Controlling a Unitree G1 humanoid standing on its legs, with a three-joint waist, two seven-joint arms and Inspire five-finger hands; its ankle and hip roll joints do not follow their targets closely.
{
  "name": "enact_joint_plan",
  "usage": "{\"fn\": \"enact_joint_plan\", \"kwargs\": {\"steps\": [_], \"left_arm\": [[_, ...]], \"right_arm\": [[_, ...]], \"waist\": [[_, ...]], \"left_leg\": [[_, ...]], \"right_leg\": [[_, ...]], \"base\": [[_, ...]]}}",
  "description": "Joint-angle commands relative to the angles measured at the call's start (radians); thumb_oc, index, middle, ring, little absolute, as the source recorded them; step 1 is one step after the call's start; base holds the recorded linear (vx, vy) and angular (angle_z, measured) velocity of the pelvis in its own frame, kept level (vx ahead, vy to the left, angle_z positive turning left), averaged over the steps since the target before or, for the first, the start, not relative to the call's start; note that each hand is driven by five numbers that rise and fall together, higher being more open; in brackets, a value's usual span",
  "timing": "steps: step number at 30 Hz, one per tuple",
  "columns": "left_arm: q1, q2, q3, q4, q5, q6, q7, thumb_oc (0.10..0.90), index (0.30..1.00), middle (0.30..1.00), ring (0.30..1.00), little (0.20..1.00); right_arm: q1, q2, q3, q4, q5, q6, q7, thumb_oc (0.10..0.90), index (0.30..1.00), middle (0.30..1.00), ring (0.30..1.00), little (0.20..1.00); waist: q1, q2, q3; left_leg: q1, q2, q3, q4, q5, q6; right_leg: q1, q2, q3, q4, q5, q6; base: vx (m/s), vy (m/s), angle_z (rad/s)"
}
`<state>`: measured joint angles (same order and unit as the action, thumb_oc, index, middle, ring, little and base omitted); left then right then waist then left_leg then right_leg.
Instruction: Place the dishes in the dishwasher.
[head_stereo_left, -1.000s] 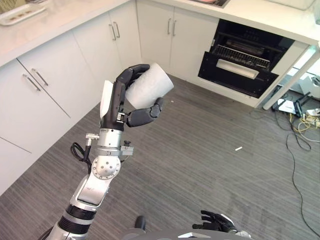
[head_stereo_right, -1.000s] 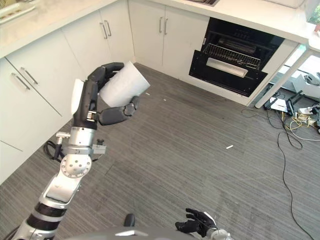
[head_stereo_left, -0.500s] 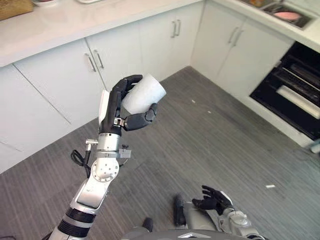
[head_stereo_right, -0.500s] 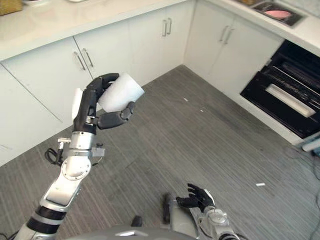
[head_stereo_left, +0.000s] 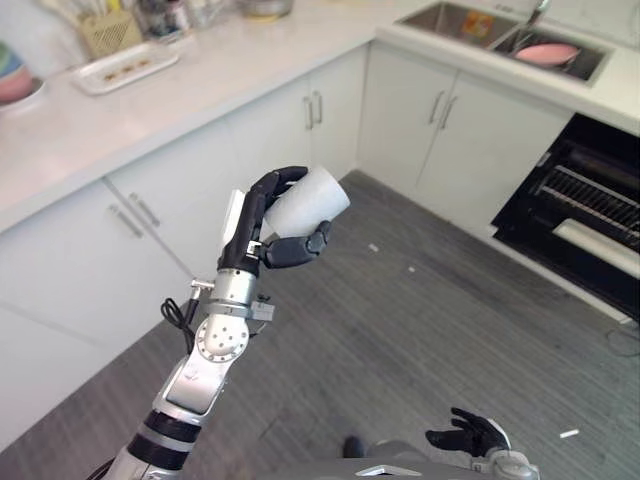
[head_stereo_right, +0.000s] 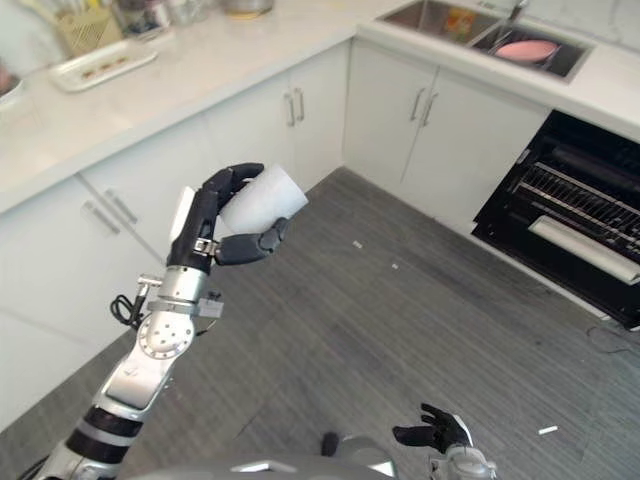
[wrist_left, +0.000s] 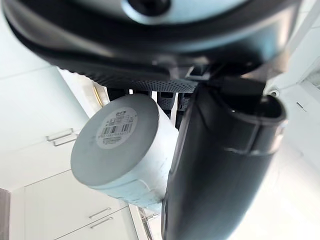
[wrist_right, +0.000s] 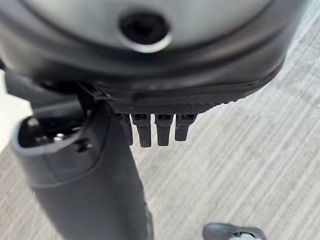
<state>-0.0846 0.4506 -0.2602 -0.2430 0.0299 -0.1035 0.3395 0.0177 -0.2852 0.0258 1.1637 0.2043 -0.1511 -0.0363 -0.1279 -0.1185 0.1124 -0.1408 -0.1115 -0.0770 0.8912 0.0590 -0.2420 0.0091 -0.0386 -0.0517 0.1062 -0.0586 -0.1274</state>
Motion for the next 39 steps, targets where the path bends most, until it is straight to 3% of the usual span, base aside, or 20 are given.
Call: {"fn": "enact_joint_plan", "kwargs": {"steps": [1, 2, 3, 4, 5, 7, 9, 11, 12, 14, 15, 18, 22, 26, 28, 31, 32, 34, 37, 39], "left_arm": [[-0.095, -0.024, 0.012, -0.118, -0.032, -0.117, 0.010, 0.400, 0.300, 0.300, 0.300, 0.300], [-0.074, -0.026, 0.012, -0.129, -0.052, -0.123, 0.008, 0.400, 0.300, 0.300, 0.300, 0.300], [-0.074, -0.026, 0.012, -0.129, -0.052, -0.123, 0.008, 0.400, 0.300, 0.300, 0.300, 0.300], [-0.055, -0.027, 0.015, -0.138, -0.057, -0.120, 0.013, 0.400, 0.300, 0.300, 0.300, 0.300], [-0.056, -0.031, -0.029, -0.134, -0.069, -0.107, 0.001, 0.400, 0.300, 0.300, 0.300, 0.300], [-0.040, -0.030, -0.008, -0.140, -0.059, -0.103, 0.013, 0.400, 0.300, 0.300, 0.300, 0.300], [-0.015, -0.034, 0.039, -0.135, -0.026, -0.127, 0.044, 0.400, 0.300, 0.300, 0.300, 0.300], [-0.041, -0.024, 0.020, -0.121, -0.001, -0.135, 0.056, 0.400, 0.300, 0.300, 0.300, 0.300], [-0.046, -0.007, 0.020, -0.144, -0.016, -0.145, 0.056, 0.400, 0.300, 0.300, 0.300, 0.300], [-0.038, 0.008, 0.015, -0.155, -0.021, -0.148, 0.051, 0.400, 0.300, 0.300, 0.300, 0.300], [-0.033, 0.022, 0.018, -0.157, -0.013, -0.146, 0.053, 0.400, 0.300, 0.300, 0.300, 0.300], [-0.039, 0.038, 0.008, -0.145, -0.006, -0.137, 0.045, 0.400, 0.300, 0.300, 0.300, 0.300], [0.008, 0.001, 0.028, -0.150, -0.036, -0.140, 0.050, 0.400, 0.300, 0.300, 0.300, 0.300], [0.039, -0.023, 0.038, -0.133, -0.063, -0.157, 0.044, 0.400, 0.300, 0.300, 0.300, 0.300], [0.022, -0.024, 0.044, -0.117, -0.057, -0.158, 0.049, 0.400, 0.300, 0.300, 0.300, 0.300], [0.009, -0.036, 0.038, -0.101, -0.037, -0.178, 0.048, 0.400, 0.300, 0.300, 0.300, 0.300], [0.009, -0.041, 0.039, -0.095, -0.026, -0.187, 0.056, 0.400, 0.300, 0.300, 0.300, 0.300], [0.018, -0.057, 0.036, -0.101, -0.030, -0.191, 0.055, 0.400, 0.300, 0.300, 0.300, 0.300], [0.023, -0.049, 0.024, -0.096, -0.034, -0.205, 0.041, 0.400, 0.300, 0.300, 0.300, 0.300], [0.024, -0.046, 0.029, -0.109, -0.051, -0.194, 0.047, 0.400, 0.300, 0.300, 0.300, 0.300]], "right_arm": [[-0.041, -0.093, 0.049, 0.003, 0.058, -0.055, -0.059, 0.800, 0.900, 0.900, 0.900, 0.900], [-0.054, -0.106, 0.056, -0.037, 0.048, -0.069, -0.078, 0.800, 0.900, 0.900, 0.900, 0.900], [-0.054, -0.106, 0.056, -0.037, 0.048, -0.069, -0.078, 0.800, 0.900, 0.900, 0.900, 0.900], [-0.045, -0.119, 0.056, -0.081, 0.037, -0.080, -0.093, 0.800, 0.900, 0.900, 0.900, 0.900], [-0.269, -0.076, 0.136, -0.103, -0.006, -0.038, -0.229, 0.800, 0.900, 0.900, 0.900, 0.900], [-0.157, -0.097, 0.149, -0.228, -0.053, -0.041, -0.209, 0.800, 0.900, 0.900, 0.900, 0.900], [0.024, -0.117, 0.081, -0.552, -0.124, -0.047, -0.239, 0.800, 0.900, 0.900, 0.900, 0.900], [0.090, -0.095, 0.041, -0.642, -0.159, -0.046, -0.293, 0.800, 0.900, 0.900, 0.900, 0.900], [0.091, -0.059, 0.022, -0.666, -0.150, -0.093, -0.325, 0.800, 0.900, 0.900, 0.900, 0.900], [0.097, -0.050, 0.021, -0.709, -0.159, -0.147, -0.349, 0.800, 0.900, 0.900, 0.900, 0.900], [0.088, -0.051, 0.030, -0.755, -0.175, -0.190, -0.367, 0.800, 0.900, 0.900, 0.900, 0.900], [0.052, -0.080, 0.059, -0.810, -0.216, -0.226, -0.373, 0.800, 0.900, 0.900, 0.900, 0.900], [0.021, -0.093, 0.065, -0.924, -0.245, -0.191, -0.360, 0.800, 0.900, 0.900, 0.900, 0.900], [0.028, -0.109, 0.060, -1.007, -0.272, -0.171, -0.355, 0.800, 0.900, 0.900, 0.900, 0.900], [0.014, -0.114, 0.059, -1.038, -0.292, -0.166, -0.362, 0.800, 0.900, 0.900, 0.900, 0.900], [0.047, -0.133, 0.053, -1.099, -0.297, -0.205, -0.352, 0.800, 0.900, 0.900, 0.900, 0.900], [0.049, -0.154, 0.051, -1.110, -0.296, -0.221, -0.345, 0.800, 0.900, 0.900, 0.900, 0.900], [0.038, -0.178, 0.048, -1.158, -0.275, -0.234, -0.322, 0.800, 0.900, 0.900, 0.900, 0.900], [0.030, -0.238, 0.043, -1.200, -0.260, -0.229, -0.287, 0.800, 0.900, 0.900, 0.900, 0.900], [0.017, -0.244, 0.045, -1.211, -0.204, -0.211, -0.249, 0.800, 0.900, 0.900, 0.900, 0.900]], "waist": [[0.050, -0.014, -0.007], [0.064, -0.003, -0.014], [0.064, -0.003, -0.014], [0.087, 0.014, -0.012], [0.157, 0.047, -0.034], [0.146, 0.053, -0.032], [0.081, 0.083, -0.035], [0.065, 0.089, -0.041], [0.060, 0.093, -0.043], [0.052, 0.095, -0.038], [0.047, 0.103, -0.026], [0.036, 0.135, 0.000], [0.044, 0.137, -0.021], [0.021, 0.122, -0.029], [0.018, 0.123, -0.024], [0.008, 0.113, -0.042], [0.004, 0.125, -0.050], [0.005, 0.126, -0.044], [0.028, 0.074, 0.006], [0.061, 0.049, 0.030]], "left_leg": [[-0.008, 0.043, 0.088, -0.270, -0.011, 0.099], [-0.051, 0.110, 0.054, -0.437, -0.010, 0.129], [-0.051, 0.110, 0.054, -0.437, -0.010, 0.129], [-0.017, 0.162, 0.031, -0.629, 0.002, 0.140], [0.001, 0.178, -0.125, -0.864, 0.045, 0.136], [-0.001, 0.166, -0.186, -0.908, 0.055, 0.121], [0.033, 0.203, -0.118, -0.899, 0.043, 0.113], [0.051, 0.201, -0.086, -0.894, 0.032, 0.119], [0.075, 0.183, -0.062, -0.916, 0.016, 0.145], [0.107, 0.179, -0.037, -0.936, 0.008, 0.159], [0.124, 0.179, -0.020, -0.926, 0.003, 0.176], [0.179, 0.170, 0.004, -0.943, -0.032, 0.208], [0.261, 0.158, 0.090, -0.978, -0.098, 0.211], [0.301, 0.135, 0.092, -0.978, -0.147, 0.206], [0.309, 0.149, 0.106, -0.978, -0.163, 0.186], [0.348, 0.146, 0.102, -0.978, -0.196, 0.176], [0.379, 0.162, 0.101, -0.977, -0.166, 0.159], [0.321, 0.167, 0.104, -0.764, -0.128, 0.123], [0.179, 0.141, 0.100, -0.385, 0.004, 0.024], [0.100, 0.127, 0.083, -0.376, -0.023, 0.054]], "right_leg": [[0.108, 0.019, 0.069, -0.140, 0.087, 0.149], [0.135, 0.021, 0.117, -0.150, 0.063, 0.157], [0.135, 0.021, 0.117, -0.150, 0.063, 0.157], [0.157, 0.032, 0.173, -0.153, 0.048, 0.169], [0.214, 0.043, 0.265, -0.178, 0.028, 0.177], [0.232, 0.051, 0.322, -0.187, 0.018, 0.182], [0.224, 0.045, 0.407, -0.175, 0.003, 0.206], [0.193, 0.024, 0.407, -0.132, -0.005, 0.227], [0.143, 0.033, 0.396, 0.028, 0.014, 0.252], [0.090, 0.051, 0.383, 0.126, 0.047, 0.276], [0.034, 0.054, 0.334, 0.225, 0.114, 0.300], [-0.096, 0.066, 0.227, 0.387, 0.130, 0.333], [-0.160, -0.050, -0.064, 0.128, 0.068, 0.287], [-0.211, -0.035, -0.078, -0.137, 0.168, 0.296], [-0.228, -0.068, -0.117, -0.163, 0.193, 0.317], [-0.193, -0.070, -0.078, -0.187, 0.202, 0.296], [-0.177, -0.062, -0.082, -0.194, 0.206, 0.290], [-0.129, -0.055, -0.101, -0.194, 0.181, 0.271], [-0.044, -0.078, -0.100, -0.194, 0.149, 0.231], [0.004, -0.079, -0.068, -0.194, 0.125, 0.218]], "base": [[0.55, 0.041, -1.37], [0.55, 0.041, -1.37], [0.46, 0.178, -0.74], [0.62, 0.177, -1.32], [0.72, 0.210, -2.05], [0.39, 0.099, -1.94], [0.15, 0.188, -1.70], [0.23, 0.324, -1.22], [0.25, 0.239, -1.41], [0.18, 0.162, -0.86], [0.21, 0.229, -0.32], [0.23, 0.273, -0.66], [0.27, 0.111, -0.90], [0.32, -0.016, -0.49], [0.23, -0.108, 0.36], [0.31, -0.106, 0.01], [0.32, -0.128, -0.19], [0.23, -0.176, -0.03], [0.27, -0.220, 0.02], [0.31, -0.119, -0.43]]}}
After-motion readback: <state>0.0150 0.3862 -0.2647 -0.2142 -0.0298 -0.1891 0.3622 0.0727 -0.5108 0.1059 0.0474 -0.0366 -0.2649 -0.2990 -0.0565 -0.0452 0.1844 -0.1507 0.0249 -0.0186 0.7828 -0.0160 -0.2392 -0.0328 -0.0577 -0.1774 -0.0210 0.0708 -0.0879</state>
